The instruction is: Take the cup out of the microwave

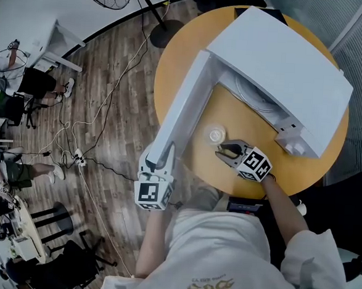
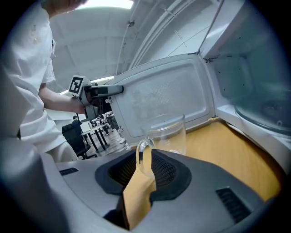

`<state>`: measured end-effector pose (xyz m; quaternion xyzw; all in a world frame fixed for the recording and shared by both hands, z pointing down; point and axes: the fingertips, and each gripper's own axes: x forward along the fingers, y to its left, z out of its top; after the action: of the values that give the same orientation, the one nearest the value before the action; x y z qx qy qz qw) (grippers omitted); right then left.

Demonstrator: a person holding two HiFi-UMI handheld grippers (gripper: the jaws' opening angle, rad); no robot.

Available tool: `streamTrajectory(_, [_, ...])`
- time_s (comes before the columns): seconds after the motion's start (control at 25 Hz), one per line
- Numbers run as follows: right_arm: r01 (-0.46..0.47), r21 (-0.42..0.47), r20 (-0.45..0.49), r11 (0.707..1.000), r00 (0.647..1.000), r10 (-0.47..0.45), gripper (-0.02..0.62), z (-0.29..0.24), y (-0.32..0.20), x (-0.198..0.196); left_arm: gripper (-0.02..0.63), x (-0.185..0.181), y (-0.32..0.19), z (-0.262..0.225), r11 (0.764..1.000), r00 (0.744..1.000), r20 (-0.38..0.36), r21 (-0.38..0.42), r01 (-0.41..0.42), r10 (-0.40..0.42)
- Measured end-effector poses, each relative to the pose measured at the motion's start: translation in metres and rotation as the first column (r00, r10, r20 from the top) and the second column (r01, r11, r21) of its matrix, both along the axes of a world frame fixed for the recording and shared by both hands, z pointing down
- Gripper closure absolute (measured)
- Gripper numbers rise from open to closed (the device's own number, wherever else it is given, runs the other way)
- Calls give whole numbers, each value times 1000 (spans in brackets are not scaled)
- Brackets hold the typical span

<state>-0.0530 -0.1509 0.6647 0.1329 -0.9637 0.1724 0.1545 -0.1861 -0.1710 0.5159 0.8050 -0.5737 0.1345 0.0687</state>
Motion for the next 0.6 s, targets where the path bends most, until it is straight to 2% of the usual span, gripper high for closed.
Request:
streamTrajectory(0.16, [-30, 1, 18, 1000, 999, 30, 481, -9, -4, 9, 433, 1, -2, 4, 1000, 1000, 4, -9, 0, 0])
streamTrajectory(0.4, [-3, 49, -11, 999, 1000, 4, 477, -25, 0, 24, 437, 2, -4, 9, 1000, 1000, -2, -19, 8, -8])
streamTrajectory(0.48, [-39, 97, -18, 994, 999, 41, 479, -39, -3, 31, 437, 2, -4, 9, 1000, 1000, 1, -19, 6, -6])
streamTrajectory(0.6, [-171, 166, 27, 971, 985, 169, 486, -75, -22, 41, 437, 1, -6, 9, 1000, 1000, 1, -21, 2, -2])
